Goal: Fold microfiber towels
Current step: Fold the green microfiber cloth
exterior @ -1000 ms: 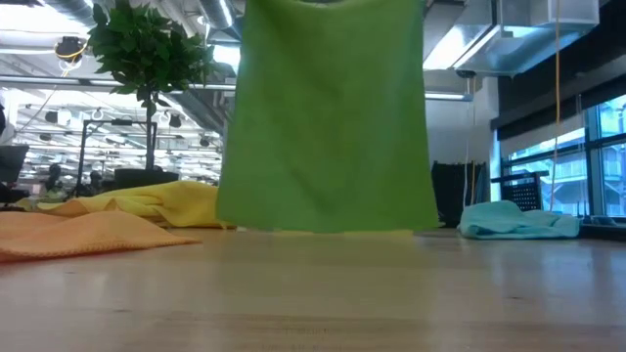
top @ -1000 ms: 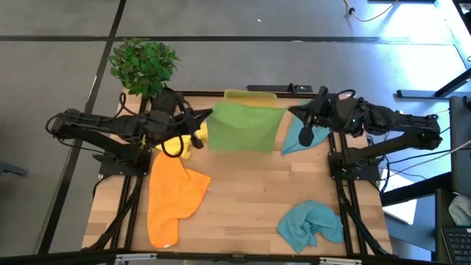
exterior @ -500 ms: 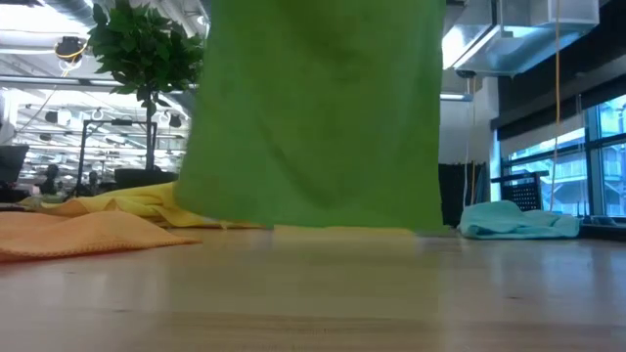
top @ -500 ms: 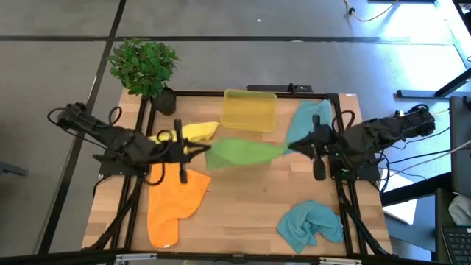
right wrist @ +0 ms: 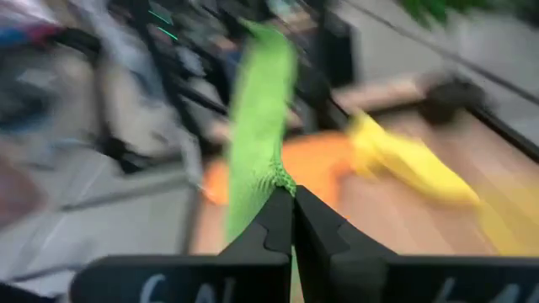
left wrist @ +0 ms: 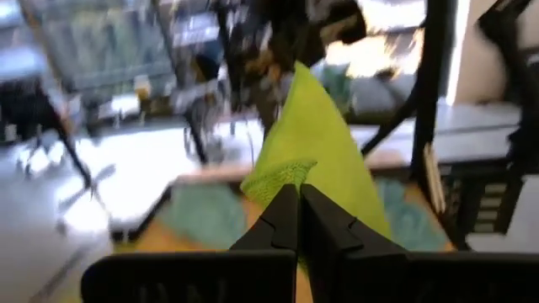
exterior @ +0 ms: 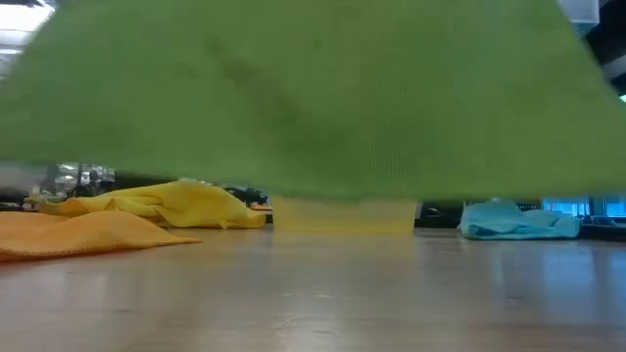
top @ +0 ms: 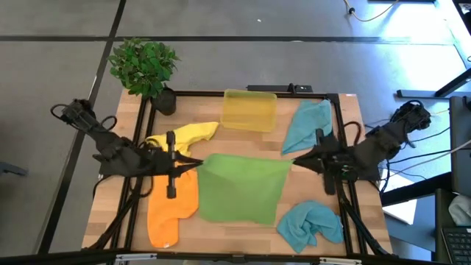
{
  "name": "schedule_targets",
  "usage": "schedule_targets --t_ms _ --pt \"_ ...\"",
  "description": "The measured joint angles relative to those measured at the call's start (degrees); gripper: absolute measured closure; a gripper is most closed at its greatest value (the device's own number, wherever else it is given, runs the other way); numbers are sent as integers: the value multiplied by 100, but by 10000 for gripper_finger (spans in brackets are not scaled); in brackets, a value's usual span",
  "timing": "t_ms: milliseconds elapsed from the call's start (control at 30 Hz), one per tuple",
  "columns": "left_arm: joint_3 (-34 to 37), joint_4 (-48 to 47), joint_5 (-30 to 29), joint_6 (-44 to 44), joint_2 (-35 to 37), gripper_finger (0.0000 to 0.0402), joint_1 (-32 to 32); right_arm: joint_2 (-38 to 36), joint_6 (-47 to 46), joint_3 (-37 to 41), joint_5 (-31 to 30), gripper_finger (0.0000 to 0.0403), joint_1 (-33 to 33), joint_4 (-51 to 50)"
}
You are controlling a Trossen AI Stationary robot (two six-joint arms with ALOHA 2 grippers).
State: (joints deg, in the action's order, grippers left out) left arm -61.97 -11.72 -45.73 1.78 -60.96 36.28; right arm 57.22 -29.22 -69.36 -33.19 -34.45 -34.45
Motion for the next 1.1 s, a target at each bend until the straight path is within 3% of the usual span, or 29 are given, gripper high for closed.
schedule_targets --t_ms 100,200,467,667,833,1100 --pt "445 -356 24 531 -73 402 -316 113 -779 150 -182 400 127 -821" --pt "909 -266 198 670 -65 402 -615 167 -1180 494 -179 400 260 -1007" --pt "1885 -166 509 68 -60 402 -1526 209 -1391 1600 -24 400 903 -989" --pt "2488 376 1003 -446 -64 402 -2320 209 -1093 2094 -243 400 1515 -923" --pt "2975 1469 1586 -1107 -64 402 -2949 206 -531 2185 -369 400 2048 -895" --pt "3245 2443 1833 -2193 -64 402 -3547 205 426 2185 -635 400 2740 -613"
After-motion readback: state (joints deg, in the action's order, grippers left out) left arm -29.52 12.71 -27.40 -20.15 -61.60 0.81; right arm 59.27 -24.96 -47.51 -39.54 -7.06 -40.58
